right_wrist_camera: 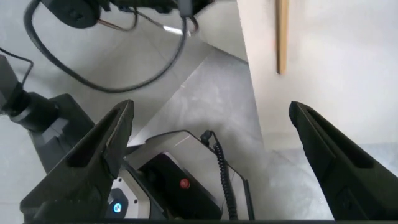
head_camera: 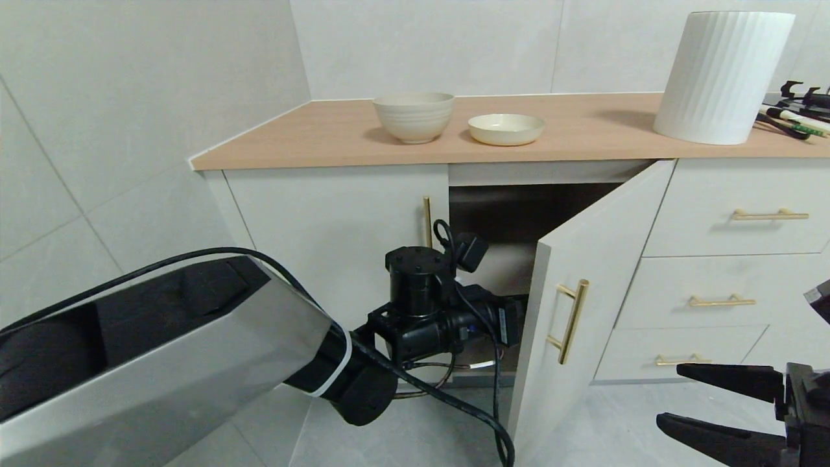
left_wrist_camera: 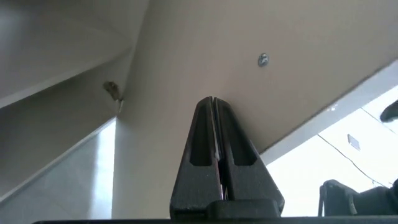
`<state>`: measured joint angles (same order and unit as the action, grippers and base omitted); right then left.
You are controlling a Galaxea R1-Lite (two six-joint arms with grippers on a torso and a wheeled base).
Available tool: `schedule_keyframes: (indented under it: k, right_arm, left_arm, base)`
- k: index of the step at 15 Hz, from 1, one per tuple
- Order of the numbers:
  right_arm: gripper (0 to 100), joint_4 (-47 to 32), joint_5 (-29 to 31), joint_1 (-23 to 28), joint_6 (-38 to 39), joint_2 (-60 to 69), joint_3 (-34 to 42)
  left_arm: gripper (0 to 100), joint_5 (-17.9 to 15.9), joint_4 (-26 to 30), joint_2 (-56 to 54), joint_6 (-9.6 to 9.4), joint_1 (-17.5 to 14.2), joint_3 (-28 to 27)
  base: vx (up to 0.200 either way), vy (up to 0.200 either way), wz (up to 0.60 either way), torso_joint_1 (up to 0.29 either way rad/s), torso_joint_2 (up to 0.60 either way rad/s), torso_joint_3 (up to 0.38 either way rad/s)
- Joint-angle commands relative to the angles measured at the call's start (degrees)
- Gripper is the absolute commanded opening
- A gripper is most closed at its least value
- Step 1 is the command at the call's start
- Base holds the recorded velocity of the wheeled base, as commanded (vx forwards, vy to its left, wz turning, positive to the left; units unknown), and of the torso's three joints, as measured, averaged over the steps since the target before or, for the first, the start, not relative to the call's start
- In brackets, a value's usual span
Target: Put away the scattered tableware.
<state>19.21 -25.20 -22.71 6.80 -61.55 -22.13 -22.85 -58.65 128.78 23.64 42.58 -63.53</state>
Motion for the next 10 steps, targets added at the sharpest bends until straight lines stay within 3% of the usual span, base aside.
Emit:
schedule_keyframes:
  k: [1,3,5,8,9,10]
  right_arm:
    - [100,0.0,0.0,-0.5,0.1,0.9,-0.2]
    - [100,0.0,0.0,-1.5,0.1,2.5,-0.3]
    - [100,-0.1,0.1,-4.1,1.2,4.7,-0.6]
    - [100,-0.1,-0.3,-7.4,2.5,9.8,-0.7]
    - [100,-0.3,-1.5,-10.0,2.5,13.9,-1.0]
    - [100,-3.0,-2.5,-11.4,2.5,16.0,-2.0]
  left_arm:
    - [0,1.5,1.9,-0.1,0.01,0.8,-1.4]
    - [0,5.7,4.5,-0.5,0.01,2.2,-2.9]
    - [0,6.8,7.1,-1.9,-0.35,4.1,-3.4]
    - [0,8.6,15.7,-5.8,-0.43,12.1,-6.7]
    - [0,8.6,16.8,-6.9,-1.49,16.8,-8.0]
    - [0,8.6,16.5,-7.8,-3.16,18.5,-7.4]
  base:
    - [0.000,0.000,0.00,0.000,0.00,0.000]
    - [0.000,0.000,0.00,0.000,0.00,0.000]
    - [0.000,0.000,0.00,0.000,0.00,0.000]
    - [0.000,0.000,0.00,0.000,0.00,0.000]
    - [0.000,0.000,0.00,0.000,0.00,0.000]
    - [0.000,0.000,0.00,0.000,0.00,0.000]
